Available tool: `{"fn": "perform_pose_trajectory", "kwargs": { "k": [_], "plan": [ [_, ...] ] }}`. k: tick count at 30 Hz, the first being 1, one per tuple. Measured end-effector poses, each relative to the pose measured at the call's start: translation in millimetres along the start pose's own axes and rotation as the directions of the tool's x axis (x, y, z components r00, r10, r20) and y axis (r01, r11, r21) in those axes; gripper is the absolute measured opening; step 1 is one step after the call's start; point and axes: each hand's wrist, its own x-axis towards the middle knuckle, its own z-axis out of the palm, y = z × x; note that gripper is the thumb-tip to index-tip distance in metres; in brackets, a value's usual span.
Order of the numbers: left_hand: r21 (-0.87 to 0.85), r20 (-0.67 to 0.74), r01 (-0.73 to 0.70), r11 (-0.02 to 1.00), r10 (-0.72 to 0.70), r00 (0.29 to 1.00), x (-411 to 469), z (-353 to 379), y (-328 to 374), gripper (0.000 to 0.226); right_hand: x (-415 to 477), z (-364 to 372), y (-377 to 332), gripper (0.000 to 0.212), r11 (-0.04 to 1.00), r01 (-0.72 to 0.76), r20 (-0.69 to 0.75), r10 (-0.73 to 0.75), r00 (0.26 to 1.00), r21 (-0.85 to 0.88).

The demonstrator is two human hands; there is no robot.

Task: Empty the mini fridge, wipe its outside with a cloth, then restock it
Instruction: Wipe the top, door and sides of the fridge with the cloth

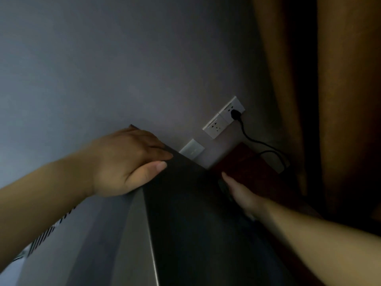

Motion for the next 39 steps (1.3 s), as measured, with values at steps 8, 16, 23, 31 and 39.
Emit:
{"fn": "perform_pose_trajectory", "kwargs": {
  "k": [8,16,23,31,39],
  "plan": [
    [-0.065,0.026,-0.036,0.997,0.038,0.999,6.2,-1.4,-0.4,0.076,97.8,-14.3,52.0,0.102,0.997,-0.081,-0.092,0.079,0.993,-0.009],
    [-0.075,-0.065,-0.029,0.997,0.024,0.998,6.2,0.6,2.3,0.073,25.5,55.9,-67.6,0.079,0.998,0.036,0.143,-0.043,0.989,0.055],
    [0.052,-0.159,0.265,0.963,-0.254,0.954,-17.6,4.8,7.0,0.083,-34.9,112.7,-162.7,0.088,0.968,0.193,0.463,-0.247,0.851,0.161],
    [-0.037,-0.239,0.488,0.872,-0.482,0.843,-89.6,22.0,8.0,0.087,-93.4,133.3,-187.7,0.079,0.932,0.328,0.536,-0.357,0.765,0.153],
    [-0.19,-0.272,0.449,0.873,-0.487,0.83,-127.5,39.2,42.5,0.088,-176.6,106.4,-169.8,0.061,0.856,0.513,0.607,-0.378,0.699,-0.058]
  ]
}}
